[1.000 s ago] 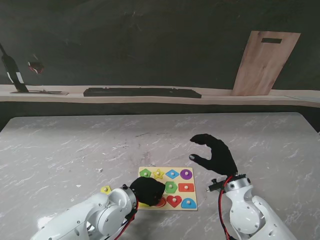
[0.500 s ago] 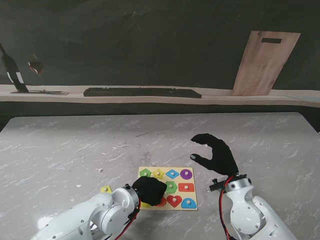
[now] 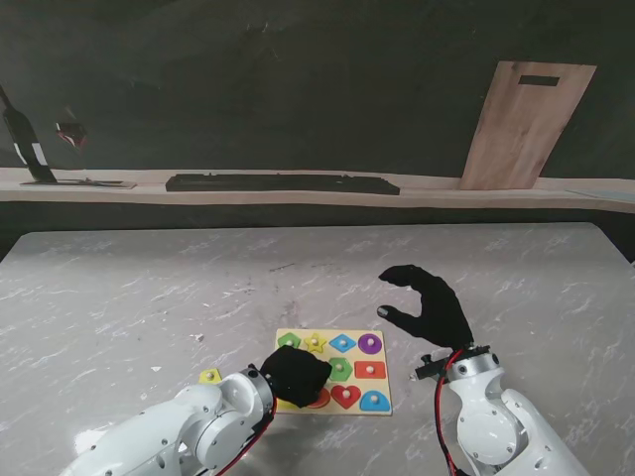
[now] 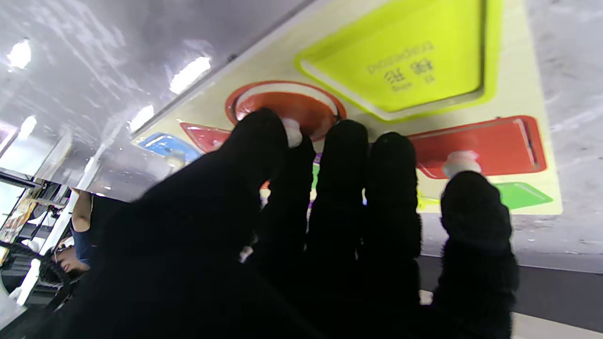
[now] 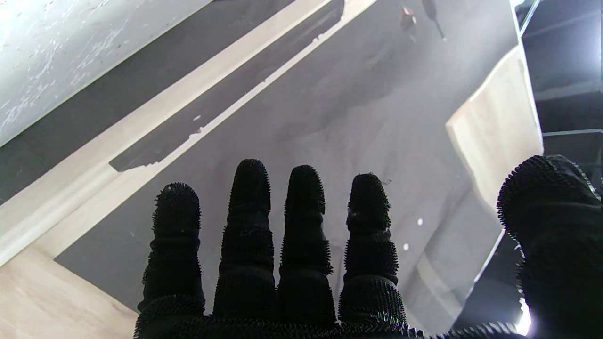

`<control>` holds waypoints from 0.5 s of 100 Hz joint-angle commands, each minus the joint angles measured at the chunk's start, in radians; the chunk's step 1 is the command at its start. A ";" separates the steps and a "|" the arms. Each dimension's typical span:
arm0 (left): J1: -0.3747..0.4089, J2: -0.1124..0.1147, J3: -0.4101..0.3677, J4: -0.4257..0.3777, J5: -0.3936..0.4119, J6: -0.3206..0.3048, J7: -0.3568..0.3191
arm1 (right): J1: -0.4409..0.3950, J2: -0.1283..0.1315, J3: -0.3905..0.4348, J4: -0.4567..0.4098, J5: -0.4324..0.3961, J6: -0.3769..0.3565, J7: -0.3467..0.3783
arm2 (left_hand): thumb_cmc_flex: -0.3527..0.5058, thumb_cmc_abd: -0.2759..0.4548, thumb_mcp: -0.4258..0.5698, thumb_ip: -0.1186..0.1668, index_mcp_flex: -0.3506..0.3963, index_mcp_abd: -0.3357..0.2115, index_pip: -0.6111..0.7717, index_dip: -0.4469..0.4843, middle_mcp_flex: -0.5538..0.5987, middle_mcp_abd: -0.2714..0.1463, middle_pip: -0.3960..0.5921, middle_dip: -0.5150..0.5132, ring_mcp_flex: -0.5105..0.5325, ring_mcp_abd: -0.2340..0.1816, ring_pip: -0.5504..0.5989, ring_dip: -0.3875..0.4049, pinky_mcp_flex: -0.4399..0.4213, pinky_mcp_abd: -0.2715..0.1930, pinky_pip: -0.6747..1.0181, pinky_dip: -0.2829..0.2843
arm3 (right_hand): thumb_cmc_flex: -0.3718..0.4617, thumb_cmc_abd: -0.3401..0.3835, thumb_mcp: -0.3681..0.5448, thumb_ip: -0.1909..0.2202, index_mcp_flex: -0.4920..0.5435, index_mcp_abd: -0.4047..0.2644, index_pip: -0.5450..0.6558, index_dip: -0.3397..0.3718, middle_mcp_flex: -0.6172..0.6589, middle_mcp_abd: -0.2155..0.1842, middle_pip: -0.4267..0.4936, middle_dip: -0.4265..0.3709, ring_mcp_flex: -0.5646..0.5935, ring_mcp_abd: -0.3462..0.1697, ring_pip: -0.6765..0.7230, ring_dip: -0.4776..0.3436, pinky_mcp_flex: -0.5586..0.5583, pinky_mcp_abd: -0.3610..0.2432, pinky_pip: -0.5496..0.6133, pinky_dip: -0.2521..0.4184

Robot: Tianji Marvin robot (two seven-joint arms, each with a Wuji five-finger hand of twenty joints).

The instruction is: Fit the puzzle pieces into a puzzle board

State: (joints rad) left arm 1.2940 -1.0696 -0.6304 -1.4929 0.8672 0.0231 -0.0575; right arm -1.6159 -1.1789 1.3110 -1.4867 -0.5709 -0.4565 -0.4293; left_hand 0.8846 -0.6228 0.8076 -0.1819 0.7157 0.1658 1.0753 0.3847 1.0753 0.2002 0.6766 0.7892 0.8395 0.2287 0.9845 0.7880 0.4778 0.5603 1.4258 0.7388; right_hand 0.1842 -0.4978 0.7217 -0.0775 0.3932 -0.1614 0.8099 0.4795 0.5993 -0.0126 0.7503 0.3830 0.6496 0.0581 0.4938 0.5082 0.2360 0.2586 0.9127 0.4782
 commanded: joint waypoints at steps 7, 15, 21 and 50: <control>-0.002 -0.006 -0.002 0.027 -0.003 -0.026 0.030 | -0.007 -0.006 -0.001 -0.007 -0.005 -0.004 -0.006 | 0.047 0.013 0.047 0.003 -0.031 -0.025 0.035 0.017 -0.006 -0.005 -0.005 0.014 -0.010 -0.030 0.018 0.009 -0.001 -0.157 0.039 0.016 | -0.025 0.018 -0.014 0.007 -0.009 -0.021 -0.004 0.005 0.001 0.001 0.007 0.004 0.011 -0.002 0.010 0.008 -0.010 0.007 0.008 0.010; 0.005 -0.007 -0.011 0.026 -0.021 -0.041 0.031 | -0.007 -0.006 -0.001 -0.007 -0.005 -0.004 -0.006 | 0.046 0.009 0.051 0.001 -0.029 -0.026 0.036 0.017 -0.003 -0.005 -0.009 0.012 -0.008 -0.032 0.016 0.007 -0.001 -0.158 0.040 0.016 | -0.026 0.020 -0.014 0.007 -0.010 -0.021 -0.004 0.004 0.002 0.000 0.008 0.005 0.012 -0.002 0.010 0.008 -0.009 0.007 0.008 0.010; 0.011 -0.007 -0.019 0.026 -0.029 -0.054 0.031 | -0.007 -0.006 -0.001 -0.007 -0.005 -0.004 -0.006 | 0.043 0.008 0.052 -0.002 -0.028 -0.026 0.037 0.017 0.000 -0.007 -0.011 0.011 -0.005 -0.034 0.014 0.006 0.000 -0.160 0.041 0.015 | -0.026 0.019 -0.014 0.007 -0.010 -0.023 -0.004 0.005 0.002 0.002 0.008 0.004 0.012 -0.003 0.010 0.008 -0.009 0.007 0.008 0.010; 0.031 0.002 -0.044 0.023 -0.024 -0.089 0.015 | -0.010 -0.007 0.003 -0.012 -0.006 0.000 -0.013 | 0.044 0.013 0.058 -0.003 -0.037 -0.044 0.040 0.019 -0.007 -0.022 -0.024 0.016 -0.017 -0.041 0.001 0.003 -0.013 -0.175 0.034 0.011 | -0.027 0.019 -0.015 0.007 -0.009 -0.021 -0.003 0.005 0.003 0.000 0.008 0.005 0.011 -0.003 0.010 0.008 -0.009 0.007 0.008 0.011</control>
State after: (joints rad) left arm 1.3164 -1.0746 -0.6738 -1.4702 0.8399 -0.0594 -0.0382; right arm -1.6184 -1.1799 1.3142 -1.4906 -0.5735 -0.4555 -0.4400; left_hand 0.8940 -0.6113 0.8232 -0.1819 0.6948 0.1557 1.0840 0.3913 1.0742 0.1961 0.6770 0.8001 0.8391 0.2277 0.9840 0.7880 0.4718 0.5603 1.4258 0.7388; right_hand 0.1842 -0.4978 0.7217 -0.0775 0.3932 -0.1614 0.8099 0.4795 0.5993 -0.0126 0.7504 0.3830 0.6496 0.0581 0.4938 0.5082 0.2360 0.2586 0.9127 0.4782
